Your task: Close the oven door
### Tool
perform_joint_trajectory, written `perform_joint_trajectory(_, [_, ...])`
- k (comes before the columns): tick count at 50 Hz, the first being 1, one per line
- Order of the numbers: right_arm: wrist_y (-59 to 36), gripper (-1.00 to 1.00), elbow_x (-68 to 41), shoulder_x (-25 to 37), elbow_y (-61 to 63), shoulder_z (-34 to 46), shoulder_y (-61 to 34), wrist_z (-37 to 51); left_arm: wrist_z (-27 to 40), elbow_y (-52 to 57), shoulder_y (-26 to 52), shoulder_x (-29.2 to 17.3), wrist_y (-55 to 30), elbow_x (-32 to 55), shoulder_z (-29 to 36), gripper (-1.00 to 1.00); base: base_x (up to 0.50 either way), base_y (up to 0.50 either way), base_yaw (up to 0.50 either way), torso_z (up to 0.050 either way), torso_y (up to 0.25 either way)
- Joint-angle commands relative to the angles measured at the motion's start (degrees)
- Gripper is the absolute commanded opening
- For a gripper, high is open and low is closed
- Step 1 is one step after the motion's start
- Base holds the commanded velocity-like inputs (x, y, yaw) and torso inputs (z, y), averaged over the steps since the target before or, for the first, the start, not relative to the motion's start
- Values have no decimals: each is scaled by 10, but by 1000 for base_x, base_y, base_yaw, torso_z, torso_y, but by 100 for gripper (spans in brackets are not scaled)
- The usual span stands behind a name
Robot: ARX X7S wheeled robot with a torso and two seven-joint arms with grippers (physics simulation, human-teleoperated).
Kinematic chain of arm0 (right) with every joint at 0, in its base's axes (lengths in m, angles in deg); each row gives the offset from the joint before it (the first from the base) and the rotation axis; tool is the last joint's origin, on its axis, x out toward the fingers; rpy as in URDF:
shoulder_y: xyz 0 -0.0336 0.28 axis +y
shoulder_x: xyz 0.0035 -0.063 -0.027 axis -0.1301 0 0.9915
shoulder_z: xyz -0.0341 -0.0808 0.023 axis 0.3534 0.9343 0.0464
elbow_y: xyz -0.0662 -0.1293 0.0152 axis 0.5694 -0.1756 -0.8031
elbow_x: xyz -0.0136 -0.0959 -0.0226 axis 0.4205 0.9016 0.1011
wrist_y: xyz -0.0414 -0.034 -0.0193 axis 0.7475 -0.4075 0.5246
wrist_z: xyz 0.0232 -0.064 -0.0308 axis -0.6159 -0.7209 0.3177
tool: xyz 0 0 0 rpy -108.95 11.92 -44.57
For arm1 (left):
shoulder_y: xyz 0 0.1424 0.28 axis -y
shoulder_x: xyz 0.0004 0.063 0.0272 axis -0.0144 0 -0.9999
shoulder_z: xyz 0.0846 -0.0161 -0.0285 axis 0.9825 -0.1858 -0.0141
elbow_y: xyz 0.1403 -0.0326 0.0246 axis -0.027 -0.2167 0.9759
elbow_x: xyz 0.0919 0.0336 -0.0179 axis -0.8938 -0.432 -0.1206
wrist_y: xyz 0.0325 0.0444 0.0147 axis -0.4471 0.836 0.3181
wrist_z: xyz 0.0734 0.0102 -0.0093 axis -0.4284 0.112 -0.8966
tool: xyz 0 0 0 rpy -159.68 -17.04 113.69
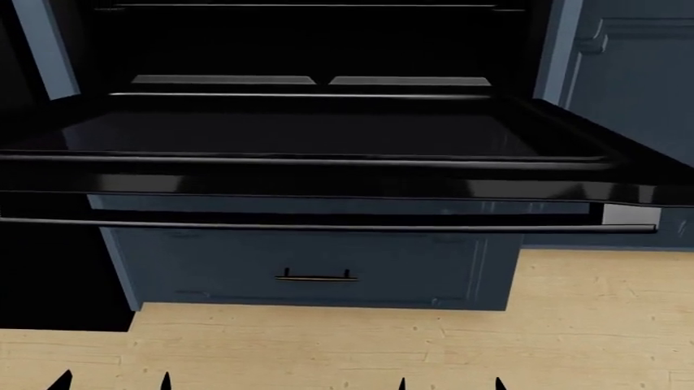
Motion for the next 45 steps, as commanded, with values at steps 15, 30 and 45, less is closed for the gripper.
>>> perform_joint_trajectory(15, [2,100,-5,6,1,7,-2,8,0,-5,6,-4,-6,23,1,100,211,0,0,0,0])
perform_joint_trajectory(30, [9,100,-11,11,-1,12,-2,8,10,2,0,-9,7,9,10,100,212,0,0,0,0])
perform_joint_trajectory(45, [5,100,-15,13,1,13,-3,17,6,2,0,-12,13,19,13,100,212,0,0,0,0])
